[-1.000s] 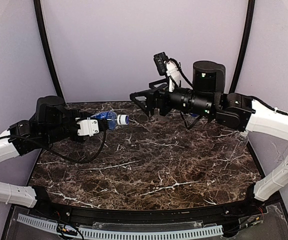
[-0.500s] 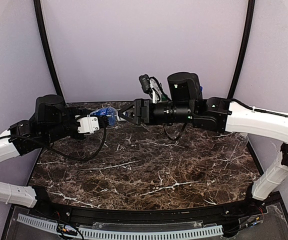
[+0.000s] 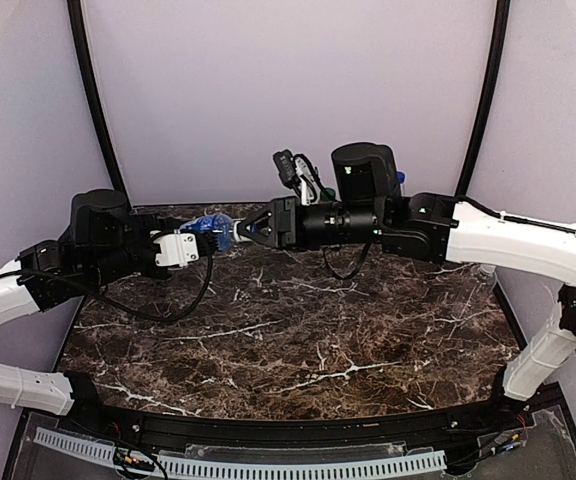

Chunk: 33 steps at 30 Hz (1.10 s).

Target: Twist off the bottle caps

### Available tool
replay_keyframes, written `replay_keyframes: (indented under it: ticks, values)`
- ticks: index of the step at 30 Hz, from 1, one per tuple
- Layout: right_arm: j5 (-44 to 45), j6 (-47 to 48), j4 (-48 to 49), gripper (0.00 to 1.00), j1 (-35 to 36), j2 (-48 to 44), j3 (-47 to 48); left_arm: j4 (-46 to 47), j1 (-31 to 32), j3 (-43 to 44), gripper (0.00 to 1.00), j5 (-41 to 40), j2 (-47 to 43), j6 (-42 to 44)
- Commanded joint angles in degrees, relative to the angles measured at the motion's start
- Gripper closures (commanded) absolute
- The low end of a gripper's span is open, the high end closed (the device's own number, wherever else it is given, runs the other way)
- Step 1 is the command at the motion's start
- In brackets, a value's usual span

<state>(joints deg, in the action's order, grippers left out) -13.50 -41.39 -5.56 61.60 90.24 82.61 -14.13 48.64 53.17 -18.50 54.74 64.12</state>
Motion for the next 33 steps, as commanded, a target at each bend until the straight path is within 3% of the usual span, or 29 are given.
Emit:
replay_keyframes:
  ticks: [1,5,9,11,14,21,26,30,33]
  values:
    - [-0.6,0.0,1.5,0.7,-0.6,0.5,0.8,0.9,-0.2,0.0,0.68,-0.2,-0.2,0.1]
    - [-0.7,0.6,1.7,1.0,-0.6,0.4,0.8,0.8,-0.1,-0.1,0.68,0.1,-0.4,0.2]
    - [-4.0,5.0,1.5,1.0,-0.6,1.1,2.2,-1.1,-0.2,-0.1,0.68,1.9,-1.2,-0.2]
    - [-5.9,14.0,0.3,1.0,-0.2,1.3,3.5,-4.1,-0.1,0.3,0.68,4.0,-1.5,-0.7]
    - [-2.3,35.1,-4.9,1.0,3.2,-0.5,4.5,-11.2,-0.1,1.6,0.68,9.7,-1.8,-2.2]
    - [26.0,91.8,-7.2,1.0,20.9,-4.1,-3.8,-28.1,-0.1,3.2,0.71,17.8,-1.4,-1.2]
    - [44.3,120.8,4.0,1.0,26.3,-4.5,-10.1,-33.4,-0.1,3.7,0.72,22.4,-1.1,-0.3]
    - [44.1,130.3,12.4,1.0,26.6,-8.4,-13.9,-32.3,-0.2,1.9,0.72,21.4,-1.9,-0.2]
    - [46.1,126.2,12.8,1.0,26.2,-9.8,-13.0,-30.3,-0.1,1.1,0.72,19.6,-2.4,-0.8]
